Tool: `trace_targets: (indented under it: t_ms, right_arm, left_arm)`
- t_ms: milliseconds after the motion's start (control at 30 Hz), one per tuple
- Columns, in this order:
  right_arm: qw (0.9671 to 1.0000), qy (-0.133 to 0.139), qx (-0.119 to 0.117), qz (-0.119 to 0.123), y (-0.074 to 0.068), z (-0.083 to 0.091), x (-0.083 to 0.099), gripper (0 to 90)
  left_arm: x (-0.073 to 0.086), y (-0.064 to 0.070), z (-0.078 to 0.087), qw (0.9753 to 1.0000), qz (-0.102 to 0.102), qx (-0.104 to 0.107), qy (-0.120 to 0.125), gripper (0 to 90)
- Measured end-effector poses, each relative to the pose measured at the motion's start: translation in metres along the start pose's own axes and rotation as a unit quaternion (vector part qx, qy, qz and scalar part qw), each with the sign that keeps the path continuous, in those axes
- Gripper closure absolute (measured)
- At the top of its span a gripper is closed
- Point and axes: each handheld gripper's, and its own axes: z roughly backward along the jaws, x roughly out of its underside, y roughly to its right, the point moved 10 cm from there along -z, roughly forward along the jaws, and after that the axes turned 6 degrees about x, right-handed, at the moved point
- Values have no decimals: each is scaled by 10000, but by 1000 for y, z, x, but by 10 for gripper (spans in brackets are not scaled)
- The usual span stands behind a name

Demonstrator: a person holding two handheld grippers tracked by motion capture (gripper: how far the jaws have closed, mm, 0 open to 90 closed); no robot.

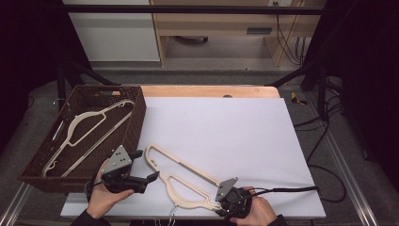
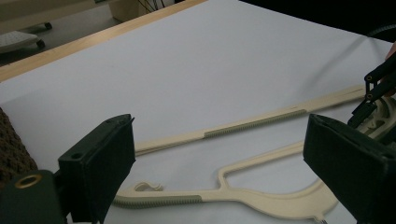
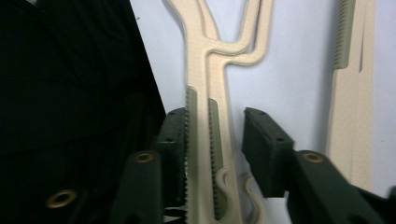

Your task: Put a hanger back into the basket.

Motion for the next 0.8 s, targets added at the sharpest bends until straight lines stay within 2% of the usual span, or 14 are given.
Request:
trace_targets:
  t_ms: [100, 200, 233, 467, 500, 533, 567, 633, 800]
  right_arm:
    - [10000, -24, -55, -6, 2, 1, 0, 713]
    - [9999, -54, -154, -46, 2, 1, -1, 756]
    - [9999, -61, -102, -20, 3, 0, 0, 771]
    - [9995, -77, -296, 50, 5, 1, -1, 782]
    - [9995, -68, -313, -29, 5, 2, -2, 782]
    - [9994, -57, -327, 35, 6, 2, -2, 783]
    - [9995, -24, -322, -54, 5, 3, -3, 785]
    - [9989, 45, -453, -62, 5, 7, -5, 791]
    - [9980, 167, -597, -142, 8, 16, -10, 794]
  left_arm:
    - [1, 0, -1, 10000, -10, 13, -26, 88]
    - [2, 0, -1, 10000, -2, 22, -41, 88]
    - [2, 0, -2, 10000, -6, 21, -46, 89]
    - [3, 1, -3, 10000, -17, 38, -79, 90]
    - [3, 1, -3, 10000, -18, 42, -82, 90]
    - [3, 2, -4, 9999, -25, 50, -91, 90]
    - [3, 2, -4, 9999, -28, 58, -96, 90]
    - [3, 3, -5, 9999, -44, 79, -103, 91]
    - [6, 7, -9, 9997, -104, 168, -171, 91]
